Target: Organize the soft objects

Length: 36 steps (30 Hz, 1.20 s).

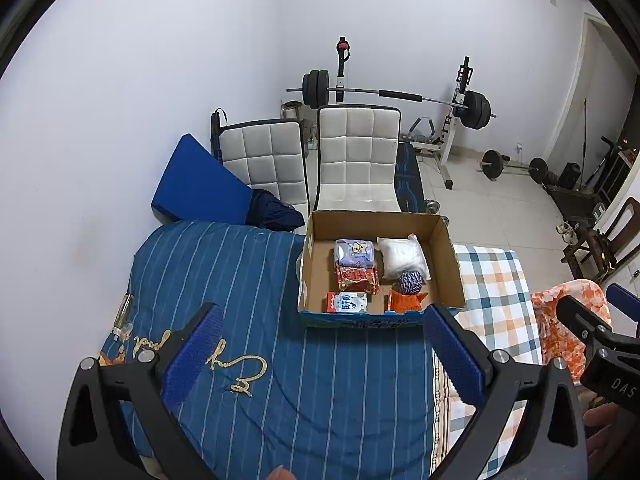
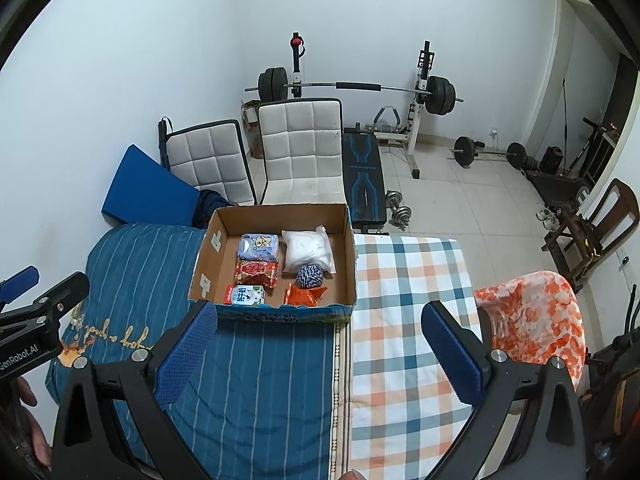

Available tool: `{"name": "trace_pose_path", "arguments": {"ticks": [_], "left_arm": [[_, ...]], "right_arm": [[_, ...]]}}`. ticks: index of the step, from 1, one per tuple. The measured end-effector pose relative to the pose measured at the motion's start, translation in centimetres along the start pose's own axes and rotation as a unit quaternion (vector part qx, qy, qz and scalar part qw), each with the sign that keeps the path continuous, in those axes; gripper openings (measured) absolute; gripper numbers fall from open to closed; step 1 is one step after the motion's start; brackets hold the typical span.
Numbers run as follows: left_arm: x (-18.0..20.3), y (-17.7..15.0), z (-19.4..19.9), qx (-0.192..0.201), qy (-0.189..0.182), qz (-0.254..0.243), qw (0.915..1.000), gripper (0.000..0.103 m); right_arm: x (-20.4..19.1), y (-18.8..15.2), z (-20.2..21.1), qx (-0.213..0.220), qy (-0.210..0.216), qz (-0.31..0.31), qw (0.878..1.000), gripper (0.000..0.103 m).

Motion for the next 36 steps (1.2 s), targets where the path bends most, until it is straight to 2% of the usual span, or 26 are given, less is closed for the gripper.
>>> {"name": "trace_pose_path", "arguments": {"ticks": [36], "left_arm": [[0.32, -0.51, -0.64, -0.009, 0.005, 0.004, 0.9999, 0.103]], "right_arm": [[-0.87, 0.24, 0.22, 0.001, 0.006, 0.004, 1.0, 0.103]]}}
Point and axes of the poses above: each gripper's, at about its wrist camera, not at the fingertips, and z roughly against the way its jaws point, x to its right, y to its top, the point moved 3 cm from there along -z, roughly the way its jaws point, and after that the axes turned 2 degrees about -x, right-handed, at the moved point
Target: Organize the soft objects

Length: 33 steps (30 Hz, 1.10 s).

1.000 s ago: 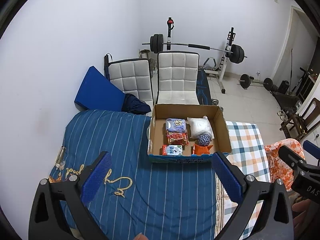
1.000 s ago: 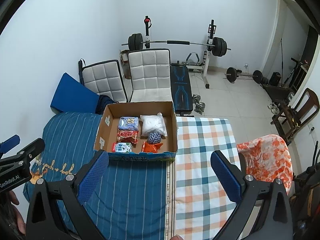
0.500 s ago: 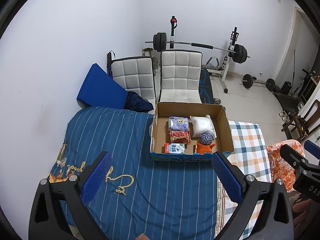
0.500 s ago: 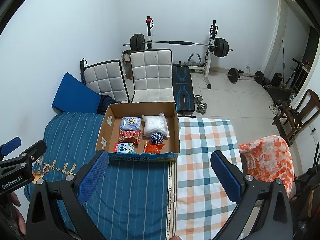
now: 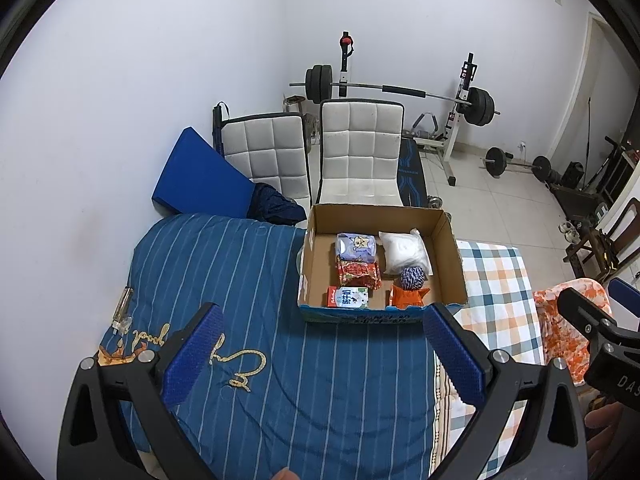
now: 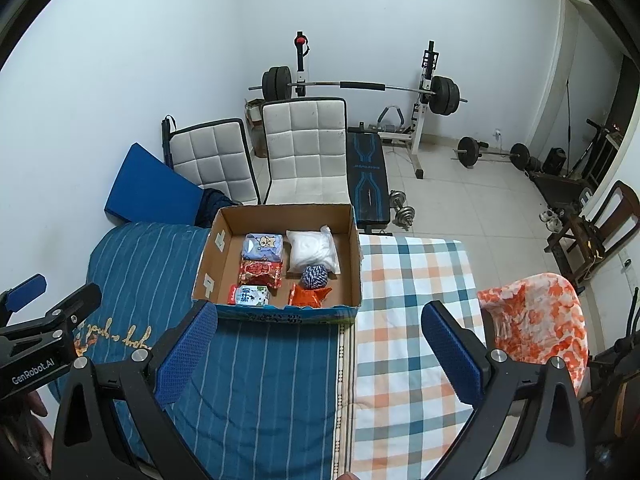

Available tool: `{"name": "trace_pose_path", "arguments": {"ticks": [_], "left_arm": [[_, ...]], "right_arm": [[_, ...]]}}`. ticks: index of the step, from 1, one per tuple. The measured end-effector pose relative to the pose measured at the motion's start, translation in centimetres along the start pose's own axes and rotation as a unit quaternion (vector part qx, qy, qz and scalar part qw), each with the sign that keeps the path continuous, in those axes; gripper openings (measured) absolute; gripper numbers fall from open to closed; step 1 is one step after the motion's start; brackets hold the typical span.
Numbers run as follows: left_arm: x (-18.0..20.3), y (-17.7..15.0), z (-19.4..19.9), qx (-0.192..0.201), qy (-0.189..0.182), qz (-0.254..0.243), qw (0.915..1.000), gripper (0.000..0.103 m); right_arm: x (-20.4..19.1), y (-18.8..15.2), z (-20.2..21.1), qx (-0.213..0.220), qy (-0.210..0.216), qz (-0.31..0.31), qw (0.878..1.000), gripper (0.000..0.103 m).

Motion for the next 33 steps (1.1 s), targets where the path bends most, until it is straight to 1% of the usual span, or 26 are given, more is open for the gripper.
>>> {"name": "trace_pose_path", "arguments": {"ticks": [33], "left_arm": [[0.07, 0.25, 0.14, 0.001, 0.0, 0.001, 1.0, 0.103]], "right_arm": [[0.81, 0.07, -0.07, 0.001, -0.003, -0.006, 1.0, 0.103]]}}
Point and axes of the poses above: each gripper's, at about its wrist camera, not at the fingertips, and z roughly against the way its jaws point, x to its right, y to its top, the point moved 3 cm from there along -z, roughly the way its jaws point, and after that the axes turned 2 degrees about -x, right-handed, at the moved point
